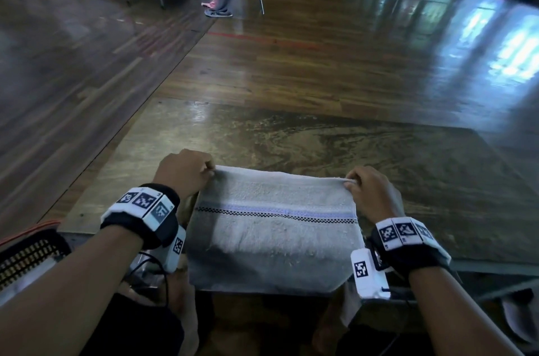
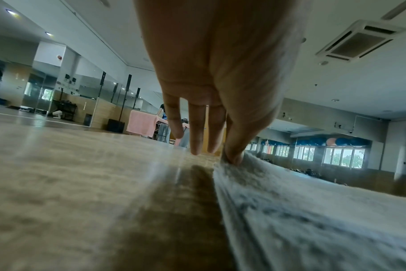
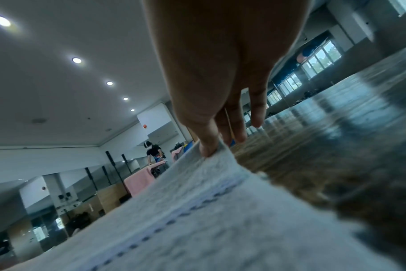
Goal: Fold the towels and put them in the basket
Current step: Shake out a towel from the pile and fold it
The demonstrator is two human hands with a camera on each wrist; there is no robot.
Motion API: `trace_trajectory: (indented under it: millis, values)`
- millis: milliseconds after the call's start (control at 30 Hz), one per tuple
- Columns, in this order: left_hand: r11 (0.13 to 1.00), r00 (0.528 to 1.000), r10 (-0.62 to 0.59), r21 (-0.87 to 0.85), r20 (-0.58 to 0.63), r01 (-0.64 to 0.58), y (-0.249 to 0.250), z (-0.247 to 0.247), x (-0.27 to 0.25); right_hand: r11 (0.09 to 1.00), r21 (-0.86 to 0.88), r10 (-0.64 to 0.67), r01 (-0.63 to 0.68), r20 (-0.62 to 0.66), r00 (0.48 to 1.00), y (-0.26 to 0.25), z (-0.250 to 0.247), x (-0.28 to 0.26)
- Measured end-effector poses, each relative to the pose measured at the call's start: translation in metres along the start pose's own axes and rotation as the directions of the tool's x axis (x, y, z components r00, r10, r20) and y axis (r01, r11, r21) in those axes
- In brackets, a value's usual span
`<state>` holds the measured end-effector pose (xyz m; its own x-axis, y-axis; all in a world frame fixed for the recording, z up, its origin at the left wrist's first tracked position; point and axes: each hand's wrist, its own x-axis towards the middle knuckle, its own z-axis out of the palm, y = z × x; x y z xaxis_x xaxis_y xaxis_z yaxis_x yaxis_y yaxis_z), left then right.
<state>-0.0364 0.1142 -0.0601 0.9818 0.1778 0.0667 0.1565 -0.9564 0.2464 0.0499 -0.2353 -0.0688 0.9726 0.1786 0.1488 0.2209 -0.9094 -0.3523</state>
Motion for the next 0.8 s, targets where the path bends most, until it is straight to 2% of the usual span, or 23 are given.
trace_trajectory:
  millis: [133, 267, 433, 633, 800]
  values:
    - [0.998, 0.995, -0.025, 0.063, 0.092, 0.019, 0.0, 0.007, 0.005, 0.997, -0.037, -0.055, 0.06, 0.14, 0.989, 0.018, 0.003, 0.001]
    - [1.0, 0.992, -0.011, 0.026, 0.125, 0.008, 0.0, 0.012, 0.007, 0.997, -0.003, -0.075, 0.077, 0.164, 0.984, 0.023, 0.004, 0.003]
    - [0.996, 0.977, 0.08, -0.049, 0.196, -0.072, 0.0, 0.011, 0.012, 0.992, -0.027, -0.115, 0.122, 0.199, 0.973, 0.017, 0.004, 0.005]
    - [0.994, 0.976, 0.108, -0.024, 0.187, -0.105, 0.001, 0.009, 0.015, 0.989, -0.025, -0.138, 0.146, 0.206, 0.969, 0.017, 0.002, 0.005]
    - [0.985, 0.978, 0.142, -0.119, 0.154, -0.124, 0.003, 0.003, 0.013, 0.983, 0.092, -0.171, 0.156, 0.184, 0.968, 0.032, 0.001, 0.001]
